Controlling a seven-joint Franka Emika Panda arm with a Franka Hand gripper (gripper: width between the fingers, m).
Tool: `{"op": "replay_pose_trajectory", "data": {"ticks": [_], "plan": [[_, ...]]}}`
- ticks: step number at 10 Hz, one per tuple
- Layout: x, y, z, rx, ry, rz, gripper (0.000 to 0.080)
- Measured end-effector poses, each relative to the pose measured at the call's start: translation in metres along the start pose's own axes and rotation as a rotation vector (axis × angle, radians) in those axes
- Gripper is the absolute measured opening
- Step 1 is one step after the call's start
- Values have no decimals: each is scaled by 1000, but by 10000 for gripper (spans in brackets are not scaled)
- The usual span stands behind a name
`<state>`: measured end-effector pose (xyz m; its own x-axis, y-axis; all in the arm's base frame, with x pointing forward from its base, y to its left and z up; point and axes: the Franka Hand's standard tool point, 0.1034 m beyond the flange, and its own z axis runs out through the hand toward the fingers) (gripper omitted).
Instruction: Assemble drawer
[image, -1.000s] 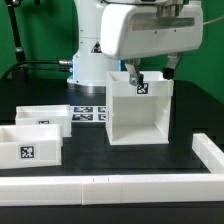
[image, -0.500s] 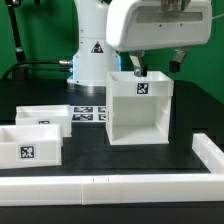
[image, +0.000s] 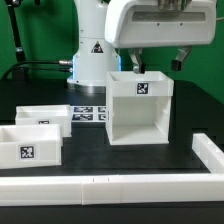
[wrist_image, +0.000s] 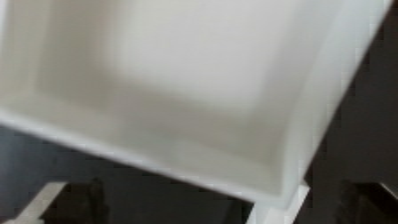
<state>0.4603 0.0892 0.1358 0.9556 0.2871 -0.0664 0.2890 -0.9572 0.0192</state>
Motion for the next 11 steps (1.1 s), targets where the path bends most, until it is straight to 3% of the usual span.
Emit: {"op": "replay_pose_trajectory", "data": {"ticks": [1,3,6,10,11], "plan": [[-5,-9,1,5,-26,68,650],[-15,-15,9,46,-45,138,650],[-30,-24,27,58,-37,154,650],[-28,-33,39,62,-43,174,650],[-28,-33,40,62,-43,173,533]]}}
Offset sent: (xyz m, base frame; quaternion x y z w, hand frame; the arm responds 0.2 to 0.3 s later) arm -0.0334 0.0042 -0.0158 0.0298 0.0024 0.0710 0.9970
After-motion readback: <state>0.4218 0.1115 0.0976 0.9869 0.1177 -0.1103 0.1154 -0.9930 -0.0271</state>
